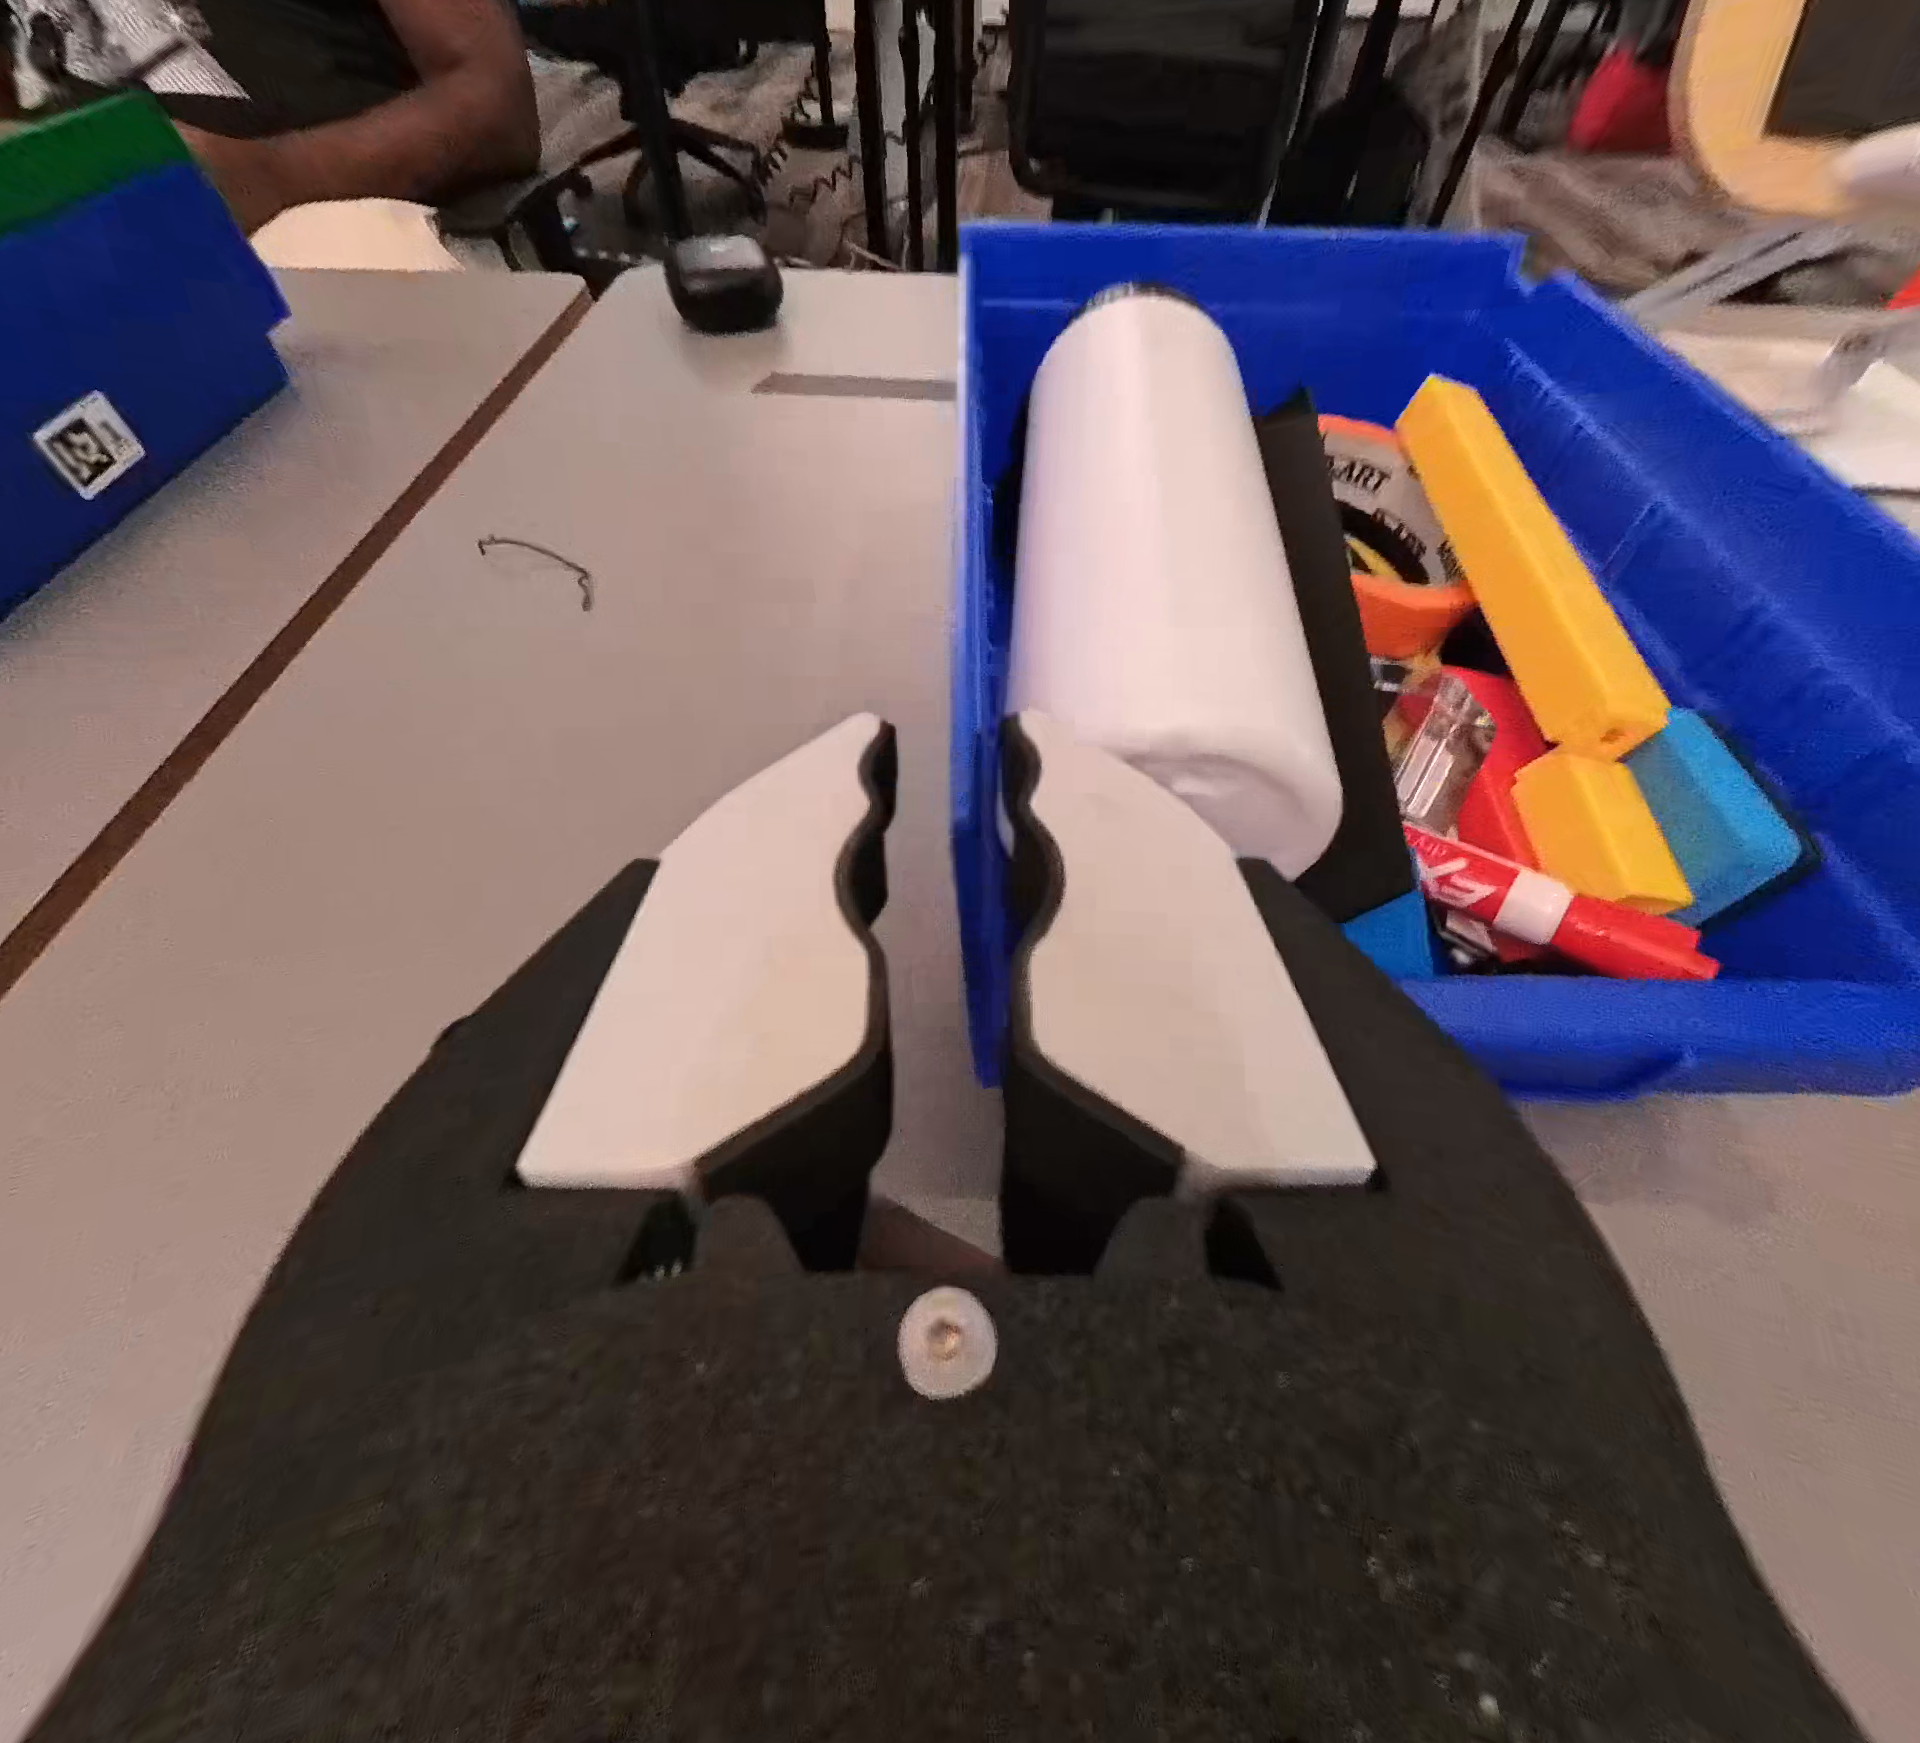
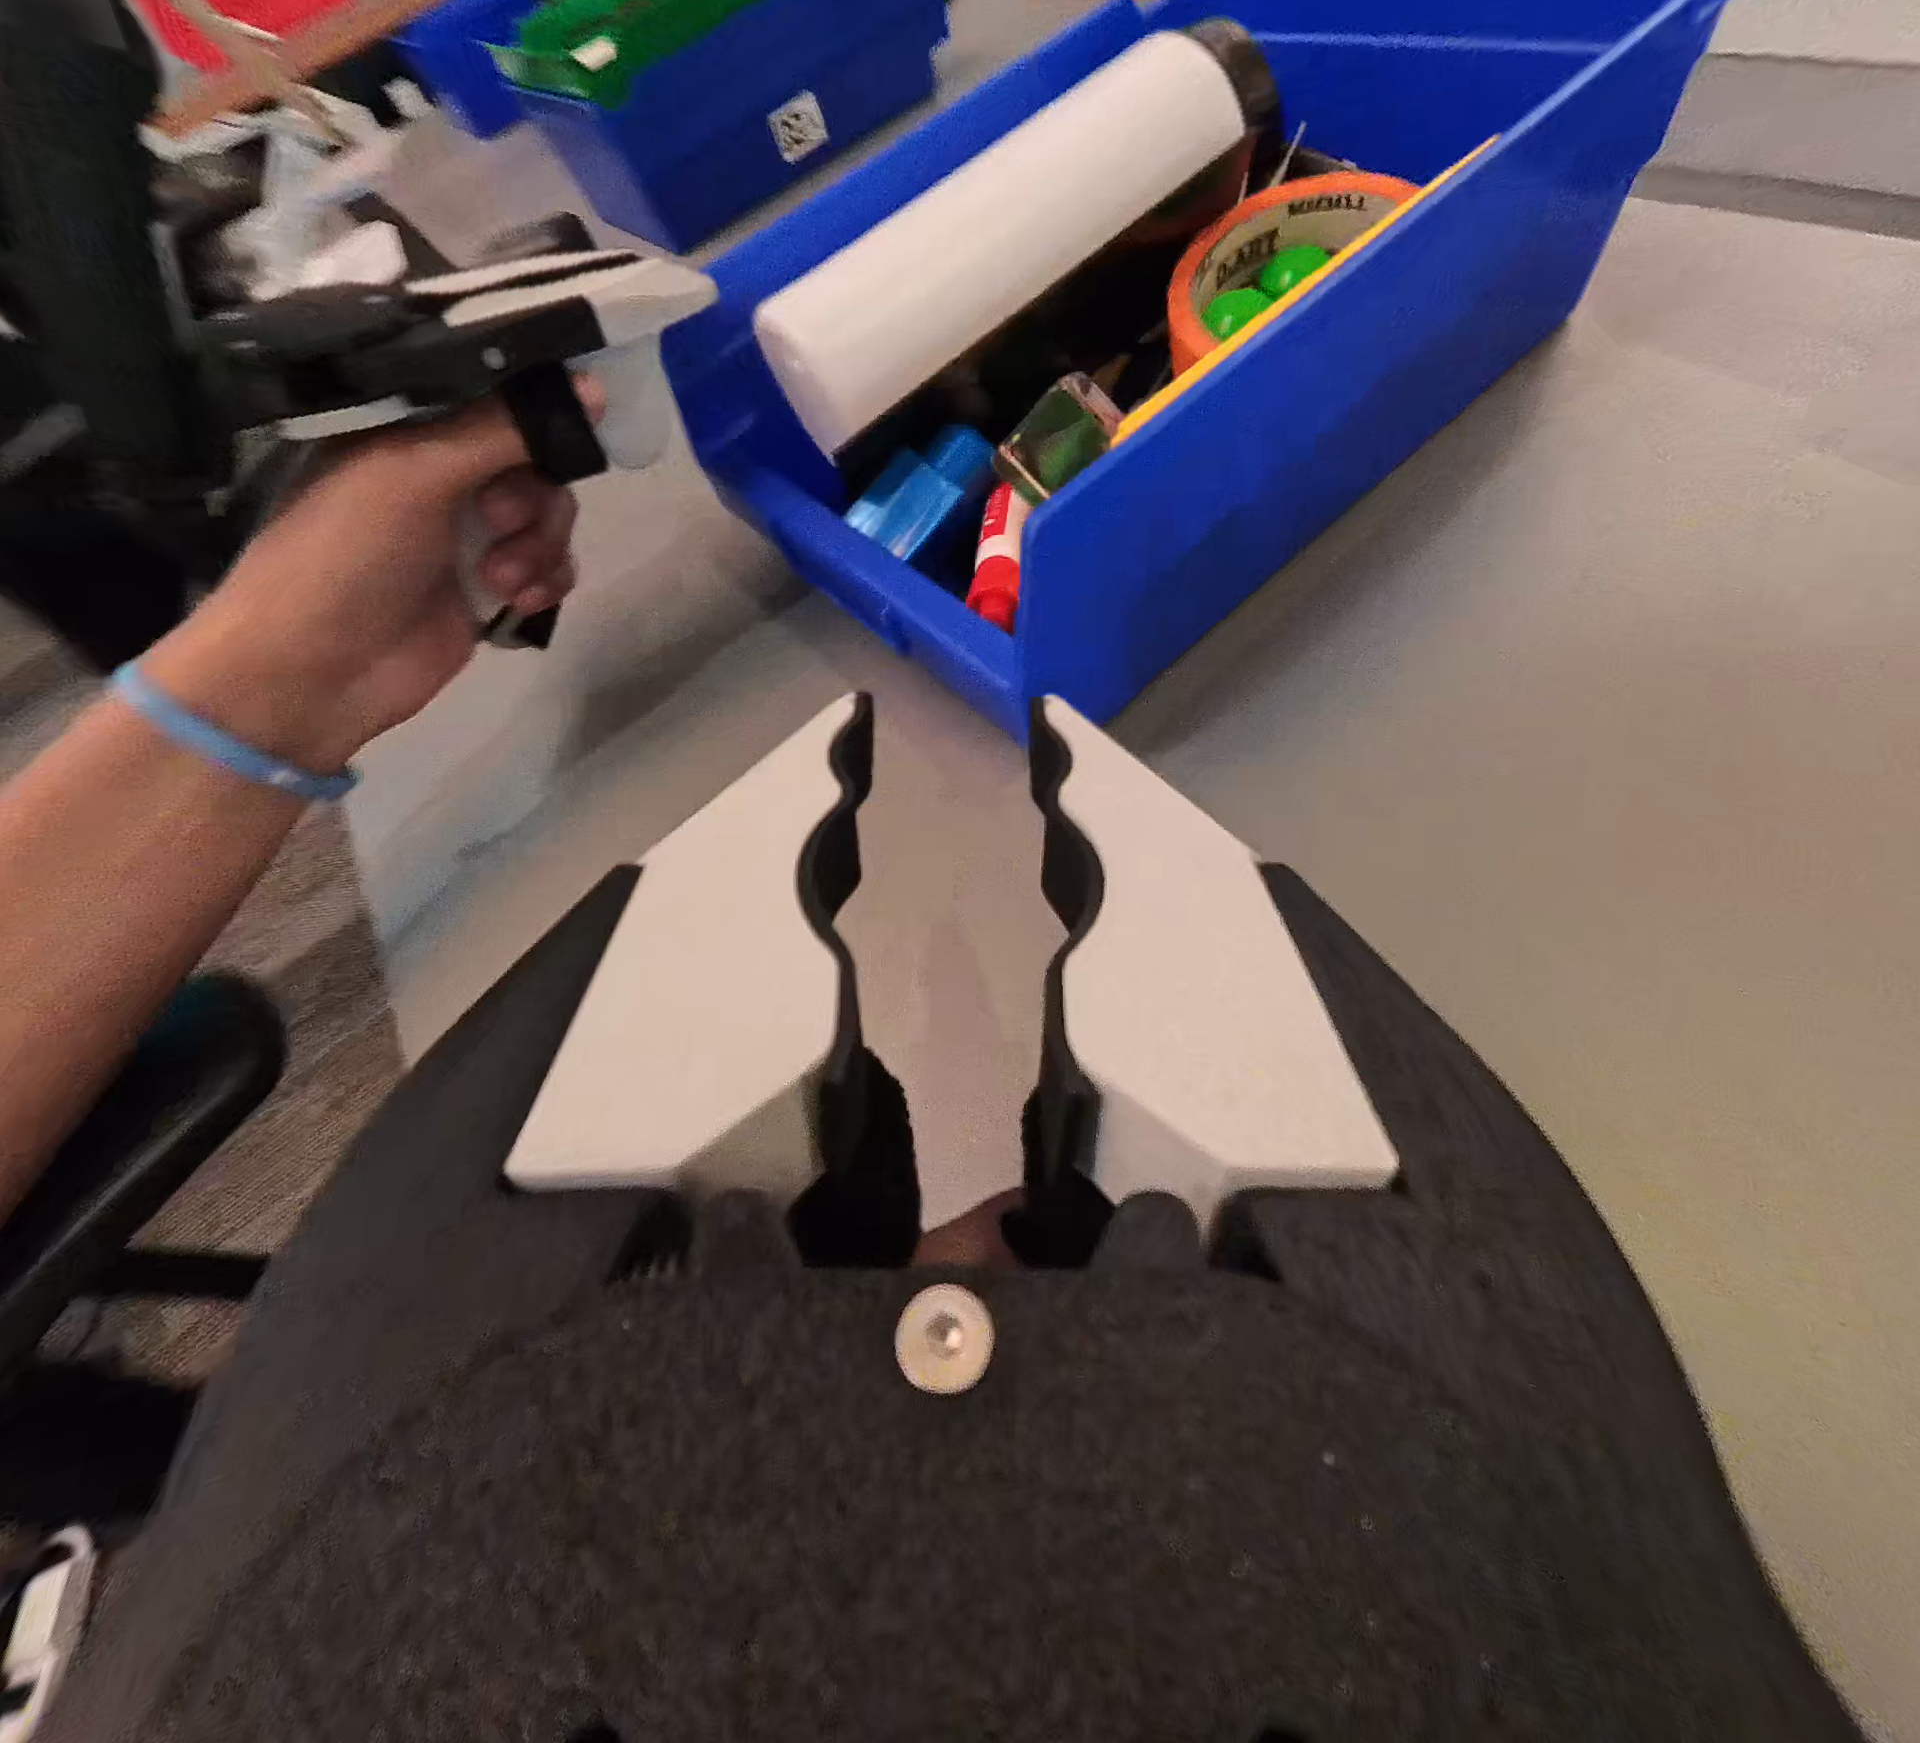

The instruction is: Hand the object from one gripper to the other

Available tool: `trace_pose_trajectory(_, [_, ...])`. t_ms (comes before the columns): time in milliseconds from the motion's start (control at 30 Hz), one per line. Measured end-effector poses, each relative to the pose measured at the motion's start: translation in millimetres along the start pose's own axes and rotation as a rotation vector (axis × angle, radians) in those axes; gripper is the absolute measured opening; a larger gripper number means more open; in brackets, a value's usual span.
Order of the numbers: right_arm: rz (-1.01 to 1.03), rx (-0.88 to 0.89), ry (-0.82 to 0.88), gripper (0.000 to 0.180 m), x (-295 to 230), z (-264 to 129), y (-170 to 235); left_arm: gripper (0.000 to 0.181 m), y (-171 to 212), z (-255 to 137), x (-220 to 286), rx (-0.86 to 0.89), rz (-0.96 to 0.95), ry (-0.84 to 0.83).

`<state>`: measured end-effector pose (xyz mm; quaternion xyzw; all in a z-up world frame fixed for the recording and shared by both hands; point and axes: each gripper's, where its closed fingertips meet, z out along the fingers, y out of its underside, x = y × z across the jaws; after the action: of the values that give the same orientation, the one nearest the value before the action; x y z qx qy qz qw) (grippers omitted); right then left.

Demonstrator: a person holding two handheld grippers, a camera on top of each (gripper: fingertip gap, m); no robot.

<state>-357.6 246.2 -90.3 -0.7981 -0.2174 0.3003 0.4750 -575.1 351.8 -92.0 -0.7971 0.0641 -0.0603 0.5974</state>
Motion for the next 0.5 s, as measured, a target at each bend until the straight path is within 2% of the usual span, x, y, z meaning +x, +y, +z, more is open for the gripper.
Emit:
trace_pose_trajectory(100, [-0.005,0.058,-0.018,0.030,31.0,-59.2,-5.9,0.021,-14.8,-18.6,-5.9,0.083,-0.042,-0.039])
trace_pose_trajectory(167, [-0.028,0.110,0.092,0.031,74.1,-101.0,-9.7,0.021,-23.3,-31.7,-3.4,0.142,-0.053,-0.066])
trace_pose_trajectory(267, [-0.069,0.215,0.298,0.034,136.5,-172.2,-17.3,0.021,-30.8,-44.3,29.0,0.187,-0.082,0.036])
trace_pose_trajectory(433, [-0.018,0.467,0.630,0.034,215.0,-309.4,-18.0,0.022,1.6,-63.7,99.2,0.099,-0.038,0.169])
trace_pose_trajectory(500, [0.025,0.543,0.729,0.032,246.4,-351.0,-10.8,0.022,18.9,-70.2,128.7,0.032,-0.027,0.252])
